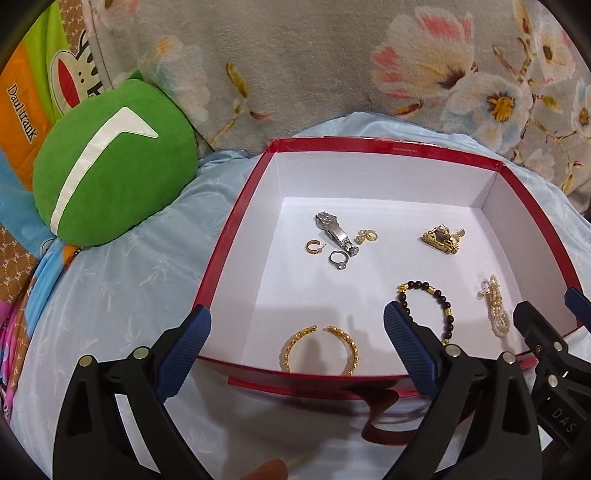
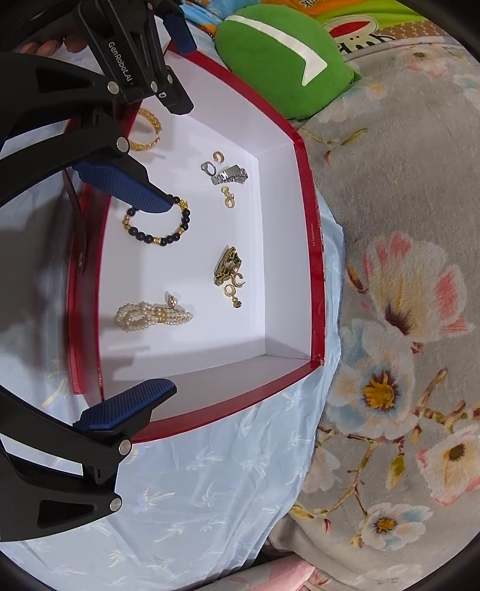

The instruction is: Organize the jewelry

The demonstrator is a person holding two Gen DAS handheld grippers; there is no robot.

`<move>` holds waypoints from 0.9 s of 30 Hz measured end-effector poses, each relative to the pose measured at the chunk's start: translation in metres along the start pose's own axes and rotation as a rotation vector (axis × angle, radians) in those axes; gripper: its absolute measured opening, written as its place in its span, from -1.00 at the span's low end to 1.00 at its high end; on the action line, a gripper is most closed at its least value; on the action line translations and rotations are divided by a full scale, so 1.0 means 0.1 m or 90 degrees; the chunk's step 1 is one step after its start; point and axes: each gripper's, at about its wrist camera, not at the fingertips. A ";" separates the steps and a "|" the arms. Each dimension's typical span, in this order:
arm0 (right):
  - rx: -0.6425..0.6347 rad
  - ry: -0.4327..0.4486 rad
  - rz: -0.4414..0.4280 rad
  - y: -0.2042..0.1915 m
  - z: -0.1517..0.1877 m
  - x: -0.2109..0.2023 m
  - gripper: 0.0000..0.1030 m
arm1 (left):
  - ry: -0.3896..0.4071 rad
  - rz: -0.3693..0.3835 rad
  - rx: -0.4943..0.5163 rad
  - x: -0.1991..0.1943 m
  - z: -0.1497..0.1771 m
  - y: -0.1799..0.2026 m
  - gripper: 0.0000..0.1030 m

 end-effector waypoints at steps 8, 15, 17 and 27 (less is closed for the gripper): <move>0.005 -0.002 -0.010 -0.03 -0.02 -0.20 0.72 | -0.004 0.009 -0.028 -0.18 0.00 -0.10 0.79; -0.003 -0.004 -0.014 -0.09 -0.07 -0.25 0.72 | 0.000 0.006 -0.033 -0.26 -0.06 -0.12 0.79; -0.005 -0.004 -0.016 -0.11 -0.08 -0.26 0.72 | -0.001 0.008 -0.034 -0.27 -0.07 -0.12 0.79; -0.006 -0.006 -0.018 -0.13 -0.09 -0.27 0.72 | -0.001 0.007 -0.035 -0.28 -0.08 -0.13 0.79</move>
Point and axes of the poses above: each gripper's, at about its wrist camera, not at the fingertips, and x roughly the way its jaws point, y to its right, z to its underside, and after that the axes turned 7 degrees about -z, right-handed
